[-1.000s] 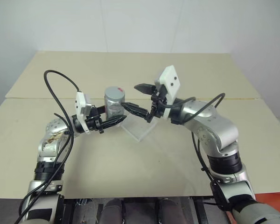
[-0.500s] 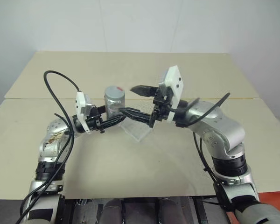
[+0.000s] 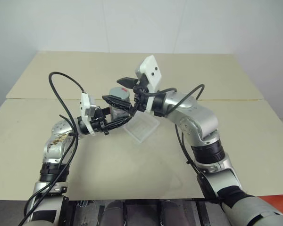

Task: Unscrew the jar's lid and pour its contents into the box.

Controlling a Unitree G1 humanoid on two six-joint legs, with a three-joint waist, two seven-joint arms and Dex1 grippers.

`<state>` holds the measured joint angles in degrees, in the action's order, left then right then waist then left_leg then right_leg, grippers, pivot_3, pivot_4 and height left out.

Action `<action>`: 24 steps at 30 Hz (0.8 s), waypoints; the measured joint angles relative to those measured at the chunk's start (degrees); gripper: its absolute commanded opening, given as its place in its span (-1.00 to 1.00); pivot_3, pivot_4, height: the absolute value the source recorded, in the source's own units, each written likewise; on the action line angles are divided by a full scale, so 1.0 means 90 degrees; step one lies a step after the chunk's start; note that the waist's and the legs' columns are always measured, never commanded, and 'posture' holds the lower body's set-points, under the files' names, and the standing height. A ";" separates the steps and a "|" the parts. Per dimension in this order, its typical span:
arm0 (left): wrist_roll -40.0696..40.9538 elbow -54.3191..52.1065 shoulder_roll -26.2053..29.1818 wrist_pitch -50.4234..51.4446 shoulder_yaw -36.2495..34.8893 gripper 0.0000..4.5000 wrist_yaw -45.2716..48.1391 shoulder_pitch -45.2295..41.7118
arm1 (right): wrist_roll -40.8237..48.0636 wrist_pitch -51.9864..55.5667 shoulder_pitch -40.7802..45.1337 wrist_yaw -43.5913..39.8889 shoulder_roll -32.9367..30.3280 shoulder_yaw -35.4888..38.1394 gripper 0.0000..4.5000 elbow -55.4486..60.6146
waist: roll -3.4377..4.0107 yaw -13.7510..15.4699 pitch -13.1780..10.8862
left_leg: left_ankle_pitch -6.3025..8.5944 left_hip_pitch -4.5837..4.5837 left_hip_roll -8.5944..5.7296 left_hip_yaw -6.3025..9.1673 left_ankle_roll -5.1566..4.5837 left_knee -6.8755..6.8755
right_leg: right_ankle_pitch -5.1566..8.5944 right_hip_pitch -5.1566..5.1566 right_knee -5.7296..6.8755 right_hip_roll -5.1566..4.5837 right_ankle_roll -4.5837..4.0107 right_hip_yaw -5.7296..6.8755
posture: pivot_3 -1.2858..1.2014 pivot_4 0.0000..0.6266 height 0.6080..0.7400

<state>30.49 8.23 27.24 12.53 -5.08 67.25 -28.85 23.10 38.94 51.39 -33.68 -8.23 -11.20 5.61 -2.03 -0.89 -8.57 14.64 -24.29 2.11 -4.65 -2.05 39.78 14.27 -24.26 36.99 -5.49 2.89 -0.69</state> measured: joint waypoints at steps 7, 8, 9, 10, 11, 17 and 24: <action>0.0000 -0.0002 0.0010 0.0005 0.0000 0.06 -0.0023 0.0003 | -0.0033 0.0000 -0.0033 -0.0002 -0.0055 0.0018 0.98 0.0065 | 0.0000 -0.0001 0.0000 | 0.0001 0.0000 0.0000 0.0002 -0.0001 0.0000 | 0.0000 0.0000 0.0000 0.0000 0.0000 0.0000 | 0.03 -0.52 1.00; 0.0000 -0.0004 0.0011 0.0006 0.0000 0.06 -0.0023 0.0003 | -0.0031 0.0001 -0.0061 -0.0002 -0.0074 0.0031 0.98 0.0098 | 0.0000 0.0001 0.0000 | 0.0001 0.0000 -0.0001 0.0001 -0.0001 0.0000 | 0.0000 0.0000 0.0000 -0.0001 0.0000 0.0000 | 0.03 -0.52 1.00; 0.0000 -0.0004 0.0012 0.0005 0.0001 0.06 -0.0022 0.0004 | -0.0028 0.0002 -0.0086 -0.0002 -0.0110 0.0035 0.98 0.0136 | 0.0000 0.0001 0.0000 | 0.0001 -0.0001 -0.0001 0.0001 -0.0001 0.0000 | 0.0000 0.0000 -0.0001 -0.0001 0.0000 0.0000 | 0.03 -0.52 1.00; 0.0000 -0.0005 0.0012 0.0005 0.0001 0.06 -0.0022 0.0004 | -0.0023 0.0005 -0.0112 -0.0003 -0.0162 0.0041 0.98 0.0184 | 0.0000 0.0001 0.0000 | 0.0001 0.0000 -0.0001 0.0001 -0.0001 0.0000 | 0.0000 0.0000 -0.0001 -0.0001 0.0000 0.0000 | 0.03 -0.52 1.00; 0.0000 -0.0005 0.0014 0.0005 0.0001 0.06 -0.0021 0.0004 | -0.0014 0.0011 -0.0150 -0.0005 -0.0221 0.0053 0.98 0.0255 | 0.0000 0.0003 0.0000 | 0.0001 0.0000 -0.0001 0.0001 -0.0002 0.0000 | 0.0000 0.0001 -0.0001 -0.0001 0.0000 0.0000 | 0.03 -0.52 1.00; 0.0000 -0.0005 0.0026 0.0005 -0.0001 0.06 -0.0022 0.0004 | 0.0078 0.0055 -0.0346 -0.0015 -0.0424 0.0085 0.98 0.0545 | 0.0000 0.0000 0.0000 | 0.0002 0.0001 0.0000 0.0001 -0.0003 0.0000 | 0.0000 0.0000 0.0000 0.0000 0.0000 -0.0001 | 0.03 -0.52 1.00; 0.0000 -0.0005 0.0025 0.0005 -0.0002 0.06 -0.0022 0.0004 | 0.0096 0.0065 -0.0431 -0.0031 -0.0501 0.0084 0.98 0.0664 | 0.0000 0.0002 0.0000 | 0.0002 0.0000 0.0000 0.0002 -0.0004 0.0000 | 0.0000 0.0000 -0.0001 0.0000 0.0000 -0.0001 | 0.03 -0.52 1.00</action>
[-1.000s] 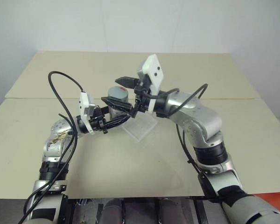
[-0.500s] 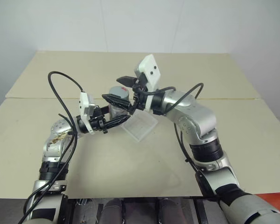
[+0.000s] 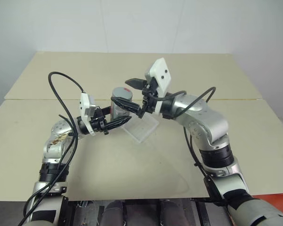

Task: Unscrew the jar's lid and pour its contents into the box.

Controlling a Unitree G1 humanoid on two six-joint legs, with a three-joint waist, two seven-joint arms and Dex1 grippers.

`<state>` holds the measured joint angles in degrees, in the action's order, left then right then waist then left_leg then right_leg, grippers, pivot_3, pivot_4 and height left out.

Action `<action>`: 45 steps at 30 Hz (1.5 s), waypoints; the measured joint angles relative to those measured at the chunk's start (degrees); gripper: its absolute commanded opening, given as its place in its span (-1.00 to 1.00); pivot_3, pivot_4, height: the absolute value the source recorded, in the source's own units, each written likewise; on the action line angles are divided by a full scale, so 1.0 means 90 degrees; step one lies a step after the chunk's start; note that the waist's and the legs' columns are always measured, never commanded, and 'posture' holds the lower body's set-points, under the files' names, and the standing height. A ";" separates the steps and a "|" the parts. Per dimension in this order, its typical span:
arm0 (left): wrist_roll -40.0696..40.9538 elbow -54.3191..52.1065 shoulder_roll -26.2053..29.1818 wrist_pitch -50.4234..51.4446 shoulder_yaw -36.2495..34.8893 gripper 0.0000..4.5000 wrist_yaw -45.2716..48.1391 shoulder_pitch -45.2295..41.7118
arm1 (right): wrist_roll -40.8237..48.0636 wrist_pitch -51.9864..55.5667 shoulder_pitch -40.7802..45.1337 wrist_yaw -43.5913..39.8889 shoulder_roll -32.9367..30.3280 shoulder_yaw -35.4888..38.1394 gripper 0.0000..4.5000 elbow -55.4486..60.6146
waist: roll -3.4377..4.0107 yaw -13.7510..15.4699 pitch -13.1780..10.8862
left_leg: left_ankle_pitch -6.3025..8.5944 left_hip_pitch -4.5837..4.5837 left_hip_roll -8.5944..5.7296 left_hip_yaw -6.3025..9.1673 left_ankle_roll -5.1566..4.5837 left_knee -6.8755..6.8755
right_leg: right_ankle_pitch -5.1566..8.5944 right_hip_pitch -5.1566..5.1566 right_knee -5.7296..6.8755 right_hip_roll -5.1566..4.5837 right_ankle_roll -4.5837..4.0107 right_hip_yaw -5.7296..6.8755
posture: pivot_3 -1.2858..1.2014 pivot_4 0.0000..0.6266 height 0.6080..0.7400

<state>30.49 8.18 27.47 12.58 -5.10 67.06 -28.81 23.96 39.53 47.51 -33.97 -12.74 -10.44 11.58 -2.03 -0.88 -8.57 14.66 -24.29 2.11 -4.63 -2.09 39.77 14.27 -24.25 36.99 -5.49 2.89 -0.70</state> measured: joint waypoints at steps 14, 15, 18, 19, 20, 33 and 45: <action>0.0002 0.0000 0.0009 0.0000 -0.0036 0.06 -0.0004 0.0001 | 0.0196 0.0094 -0.0207 -0.0037 -0.0231 0.0053 0.98 0.0232 | 0.0000 0.0002 0.0000 | 0.0001 0.0000 0.0000 0.0000 -0.0001 0.0000 | 0.0000 0.0000 0.0000 0.0000 0.0000 -0.0001 | 0.03 -0.52 1.00; 0.0001 0.0000 0.0009 0.0000 -0.0037 0.06 -0.0003 0.0001 | 0.0208 0.0100 -0.0209 -0.0036 -0.0244 0.0059 0.98 0.0257 | 0.0000 0.0002 0.0000 | 0.0001 0.0000 0.0000 0.0000 -0.0001 0.0000 | 0.0000 0.0000 0.0000 0.0000 0.0000 0.0000 | 0.03 -0.52 1.00; 0.0002 0.0000 0.0011 0.0000 -0.0040 0.06 -0.0001 0.0001 | 0.0234 0.0105 -0.0279 -0.0037 -0.0294 0.0090 0.98 0.0343 | 0.0000 0.0002 0.0000 | 0.0001 0.0000 0.0000 0.0001 -0.0001 0.0000 | 0.0000 0.0000 0.0000 0.0000 0.0000 0.0000 | 0.03 -0.52 1.00; 0.0002 0.0000 0.0013 0.0000 -0.0041 0.06 -0.0001 0.0001 | 0.0236 0.0106 -0.0312 -0.0039 -0.0300 0.0095 0.98 0.0359 | 0.0000 0.0002 0.0000 | 0.0001 0.0000 0.0000 0.0001 -0.0001 0.0000 | 0.0000 0.0001 -0.0001 0.0000 0.0000 0.0000 | 0.03 -0.52 1.00; 0.0002 0.0000 0.0017 0.0000 -0.0042 0.06 -0.0001 0.0002 | 0.0237 0.0107 -0.0347 -0.0044 -0.0307 0.0102 0.98 0.0388 | 0.0000 0.0002 0.0000 | 0.0001 0.0000 0.0000 0.0000 -0.0002 0.0000 | 0.0000 0.0000 -0.0001 0.0000 0.0000 0.0000 | 0.03 -0.52 1.00; 0.0038 -0.0075 0.0040 0.0000 -0.0083 0.06 -0.0002 0.0064 | 0.0442 0.0236 -0.0642 -0.0280 -0.0618 0.0228 0.98 0.0668 | 0.0000 0.0005 0.0000 | 0.0002 0.0000 0.0000 0.0001 -0.0003 0.0000 | 0.0000 0.0002 -0.0003 0.0000 0.0000 -0.0001 | 0.03 -0.52 1.00; 0.0123 -0.0139 -0.0011 0.0006 -0.0061 0.06 0.0009 0.0072 | 0.0601 0.0235 -0.0076 -0.0085 0.0053 0.0214 0.98 0.0306 | 0.0000 -0.0002 0.0000 | 0.0001 0.0001 0.0001 0.0000 -0.0002 0.0000 | 0.0000 0.0001 -0.0001 0.0001 0.0000 -0.0001 | 0.03 -0.52 1.00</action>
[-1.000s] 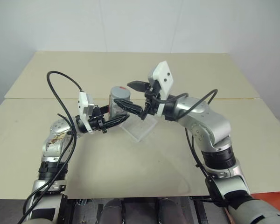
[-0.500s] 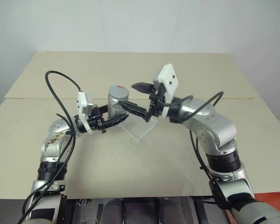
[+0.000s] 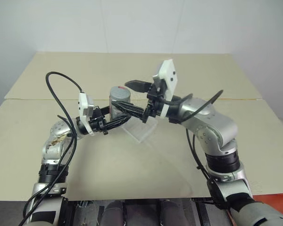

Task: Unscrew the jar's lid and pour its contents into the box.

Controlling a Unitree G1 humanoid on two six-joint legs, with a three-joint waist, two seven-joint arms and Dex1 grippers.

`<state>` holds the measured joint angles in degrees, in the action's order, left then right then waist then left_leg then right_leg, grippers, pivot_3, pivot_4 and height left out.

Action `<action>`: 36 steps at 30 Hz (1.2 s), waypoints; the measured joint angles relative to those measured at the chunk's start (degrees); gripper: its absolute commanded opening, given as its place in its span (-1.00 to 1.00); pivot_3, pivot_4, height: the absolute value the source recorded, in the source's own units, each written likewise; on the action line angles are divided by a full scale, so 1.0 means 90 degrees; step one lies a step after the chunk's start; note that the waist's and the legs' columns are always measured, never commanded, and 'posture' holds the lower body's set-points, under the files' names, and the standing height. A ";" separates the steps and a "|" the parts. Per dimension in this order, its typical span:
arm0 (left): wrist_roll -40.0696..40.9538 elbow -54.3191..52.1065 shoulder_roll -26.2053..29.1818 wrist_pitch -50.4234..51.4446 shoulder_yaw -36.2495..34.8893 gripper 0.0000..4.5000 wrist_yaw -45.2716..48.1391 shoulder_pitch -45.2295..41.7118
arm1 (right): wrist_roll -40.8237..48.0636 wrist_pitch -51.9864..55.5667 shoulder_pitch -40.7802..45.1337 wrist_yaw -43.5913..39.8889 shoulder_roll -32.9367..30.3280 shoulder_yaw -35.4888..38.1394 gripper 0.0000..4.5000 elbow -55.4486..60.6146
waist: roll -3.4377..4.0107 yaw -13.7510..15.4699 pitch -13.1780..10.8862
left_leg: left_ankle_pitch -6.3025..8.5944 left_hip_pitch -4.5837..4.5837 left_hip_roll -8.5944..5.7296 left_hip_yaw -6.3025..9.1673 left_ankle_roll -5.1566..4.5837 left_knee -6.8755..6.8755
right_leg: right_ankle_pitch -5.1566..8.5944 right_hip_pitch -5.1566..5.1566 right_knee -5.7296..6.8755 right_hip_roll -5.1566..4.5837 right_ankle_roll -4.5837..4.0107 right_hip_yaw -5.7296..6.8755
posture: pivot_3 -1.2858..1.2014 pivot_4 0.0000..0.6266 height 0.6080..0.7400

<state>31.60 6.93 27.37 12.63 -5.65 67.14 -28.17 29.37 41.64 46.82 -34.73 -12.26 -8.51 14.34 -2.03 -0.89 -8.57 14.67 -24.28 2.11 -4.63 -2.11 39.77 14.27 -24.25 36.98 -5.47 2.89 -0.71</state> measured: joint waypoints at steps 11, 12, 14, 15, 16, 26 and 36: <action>0.0000 -0.0003 0.0012 0.0008 0.0002 0.06 -0.0018 0.0002 | -0.0467 -0.0290 0.0320 0.0110 0.0331 -0.0110 0.98 -0.0729 | 0.0000 -0.0001 0.0000 | -0.0001 0.0000 0.0000 -0.0002 0.0002 0.0000 | 0.0000 0.0000 0.0000 0.0000 0.0000 0.0000 | 0.03 -0.52 1.00; 0.0000 -0.0003 0.0014 0.0009 0.0001 0.06 -0.0020 0.0002 | -0.0476 -0.0290 0.0319 0.0109 0.0329 -0.0110 0.98 -0.0728 | 0.0000 -0.0002 0.0000 | -0.0001 0.0000 0.0000 -0.0002 0.0002 0.0000 | 0.0000 0.0000 0.0000 0.0000 0.0000 0.0000 | 0.03 -0.52 1.00; 0.0000 -0.0003 0.0015 0.0009 0.0002 0.06 -0.0021 0.0002 | -0.0480 -0.0290 0.0310 0.0109 0.0304 -0.0109 0.98 -0.0708 | 0.0000 -0.0002 0.0000 | -0.0001 0.0000 0.0001 -0.0002 0.0002 0.0000 | 0.0000 -0.0001 0.0000 0.0000 0.0000 0.0001 | 0.03 -0.52 1.00; 0.0000 -0.0003 0.0016 0.0009 0.0002 0.06 -0.0021 0.0003 | -0.0479 -0.0290 0.0302 0.0109 0.0294 -0.0108 0.98 -0.0699 | 0.0000 -0.0002 0.0000 | -0.0001 0.0000 0.0001 -0.0002 0.0002 0.0000 | 0.0000 -0.0001 0.0000 0.0000 0.0000 0.0000 | 0.03 -0.52 1.00; 0.0000 -0.0003 0.0015 0.0009 0.0003 0.06 -0.0018 0.0003 | -0.0478 -0.0289 0.0276 0.0110 0.0267 -0.0106 0.98 -0.0659 | 0.0000 -0.0002 0.0000 | -0.0001 0.0000 0.0001 -0.0001 0.0002 0.0000 | 0.0000 -0.0001 0.0000 0.0000 0.0000 0.0001 | 0.03 -0.52 1.00; -0.0001 0.0000 0.0025 0.0009 0.0002 0.06 -0.0015 0.0003 | -0.0373 -0.0221 -0.0059 0.0114 -0.0023 -0.0054 0.98 -0.0237 | 0.0000 0.0001 0.0000 | 0.0000 0.0000 0.0001 -0.0001 0.0001 0.0000 | 0.0000 0.0000 0.0001 0.0000 0.0000 0.0000 | 0.03 -0.52 1.00; -0.0001 0.0000 0.0026 0.0009 -0.0003 0.06 -0.0016 0.0003 | -0.0320 -0.0113 -0.0165 0.0108 -0.0189 0.0005 0.98 -0.0009 | 0.0000 0.0003 0.0000 | 0.0000 0.0000 0.0001 0.0000 0.0000 0.0000 | 0.0000 0.0000 0.0000 0.0000 0.0000 0.0000 | 0.03 -0.52 1.00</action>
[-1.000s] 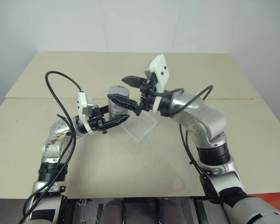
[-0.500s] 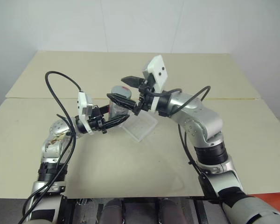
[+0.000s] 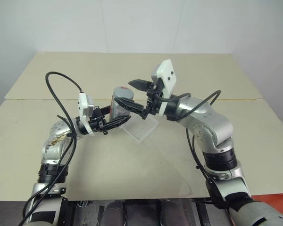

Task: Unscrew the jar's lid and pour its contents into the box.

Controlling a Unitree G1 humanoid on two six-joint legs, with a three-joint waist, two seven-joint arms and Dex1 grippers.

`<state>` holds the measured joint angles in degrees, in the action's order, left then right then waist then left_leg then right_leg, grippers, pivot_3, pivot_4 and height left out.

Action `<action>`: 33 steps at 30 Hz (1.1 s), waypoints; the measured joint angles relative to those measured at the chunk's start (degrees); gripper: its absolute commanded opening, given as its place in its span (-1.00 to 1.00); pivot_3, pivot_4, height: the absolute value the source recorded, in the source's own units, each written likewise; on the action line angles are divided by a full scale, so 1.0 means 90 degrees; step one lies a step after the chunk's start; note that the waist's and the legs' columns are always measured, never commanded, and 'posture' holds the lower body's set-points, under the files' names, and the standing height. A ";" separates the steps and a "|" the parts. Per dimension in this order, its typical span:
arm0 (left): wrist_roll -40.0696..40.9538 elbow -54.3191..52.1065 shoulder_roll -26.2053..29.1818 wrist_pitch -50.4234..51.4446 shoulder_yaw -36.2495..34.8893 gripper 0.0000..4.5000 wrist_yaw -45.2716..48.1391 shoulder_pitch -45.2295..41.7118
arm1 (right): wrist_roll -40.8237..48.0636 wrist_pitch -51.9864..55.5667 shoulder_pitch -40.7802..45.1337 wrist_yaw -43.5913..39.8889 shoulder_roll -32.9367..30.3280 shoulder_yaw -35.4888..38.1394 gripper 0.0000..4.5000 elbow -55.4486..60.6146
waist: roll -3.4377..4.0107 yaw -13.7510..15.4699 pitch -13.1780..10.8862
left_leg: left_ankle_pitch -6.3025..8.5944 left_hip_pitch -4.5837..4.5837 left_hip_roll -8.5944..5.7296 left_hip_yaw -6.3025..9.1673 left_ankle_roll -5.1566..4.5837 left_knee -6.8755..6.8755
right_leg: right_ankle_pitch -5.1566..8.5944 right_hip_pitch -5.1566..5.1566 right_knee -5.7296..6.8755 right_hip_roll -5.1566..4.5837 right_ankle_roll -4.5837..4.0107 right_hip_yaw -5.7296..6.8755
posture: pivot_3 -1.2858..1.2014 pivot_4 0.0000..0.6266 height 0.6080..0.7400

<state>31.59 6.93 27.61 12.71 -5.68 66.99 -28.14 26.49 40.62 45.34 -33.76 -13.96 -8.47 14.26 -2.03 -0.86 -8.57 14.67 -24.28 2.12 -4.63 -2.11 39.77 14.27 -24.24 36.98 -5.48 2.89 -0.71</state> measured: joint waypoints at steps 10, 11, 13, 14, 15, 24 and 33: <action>0.0001 0.0000 0.0006 0.0000 -0.0005 0.06 -0.0002 0.0004 | 0.0139 0.0063 -0.0137 0.0004 -0.0122 0.0018 0.98 0.0154 | 0.0000 0.0000 0.0000 | 0.0000 0.0000 0.0000 0.0000 0.0000 0.0000 | 0.0000 0.0000 0.0000 0.0000 0.0000 0.0000 | 0.03 -0.52 1.00; 0.0001 0.0000 0.0006 0.0000 -0.0005 0.06 -0.0003 0.0004 | 0.0148 0.0071 -0.0146 0.0004 -0.0128 0.0021 0.98 0.0158 | 0.0000 0.0000 0.0000 | 0.0000 0.0000 0.0000 0.0000 0.0000 0.0000 | 0.0000 0.0000 0.0000 0.0000 0.0000 0.0000 | 0.03 -0.52 1.00; 0.0001 0.0000 0.0007 0.0000 -0.0005 0.06 -0.0002 0.0004 | 0.0169 0.0080 -0.0162 0.0004 -0.0145 0.0022 0.98 0.0172 | 0.0000 0.0001 0.0000 | 0.0000 0.0000 0.0000 0.0000 0.0000 0.0000 | 0.0000 0.0000 0.0000 0.0000 0.0000 0.0000 | 0.03 -0.52 1.00; 0.0001 0.0000 0.0007 0.0000 -0.0007 0.06 -0.0002 0.0004 | 0.0184 0.0084 -0.0172 0.0005 -0.0155 0.0026 0.98 0.0186 | 0.0000 0.0001 0.0000 | 0.0000 0.0000 0.0000 0.0000 0.0000 0.0000 | 0.0000 0.0000 -0.0001 0.0000 0.0000 0.0000 | 0.03 -0.52 1.00; 0.0001 0.0000 0.0007 0.0000 -0.0008 0.06 -0.0001 0.0004 | 0.0190 0.0087 -0.0178 0.0005 -0.0164 0.0028 0.98 0.0198 | 0.0000 0.0001 0.0000 | 0.0000 0.0000 0.0000 0.0000 0.0000 0.0000 | 0.0000 0.0000 -0.0001 0.0000 0.0000 0.0000 | 0.03 -0.52 1.00; 0.0002 0.0000 0.0011 0.0000 -0.0014 0.06 0.0000 0.0017 | 0.0217 0.0107 -0.0283 -0.0003 -0.0303 0.0052 0.98 0.0324 | 0.0000 0.0001 0.0000 | 0.0000 0.0000 0.0000 0.0000 0.0000 0.0000 | 0.0000 0.0000 -0.0001 0.0000 0.0000 0.0000 | 0.03 -0.52 1.00; 0.0009 -0.0001 0.0017 0.0000 -0.0018 0.06 0.0000 0.0047 | 0.0412 0.0126 -0.0407 -0.0171 -0.0530 0.0116 0.98 0.0371 | 0.0000 0.0002 0.0000 | 0.0001 0.0000 0.0000 0.0000 -0.0002 0.0000 | 0.0000 0.0001 -0.0002 0.0000 0.0000 -0.0001 | 0.03 -0.52 1.00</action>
<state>31.67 6.92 27.77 12.71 -5.84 66.99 -27.72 30.20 41.76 41.68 -35.30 -18.73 -7.43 17.59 -2.03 -0.84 -8.57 14.68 -24.28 2.12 -4.63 -2.13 39.77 14.27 -24.23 36.96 -5.48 2.89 -0.71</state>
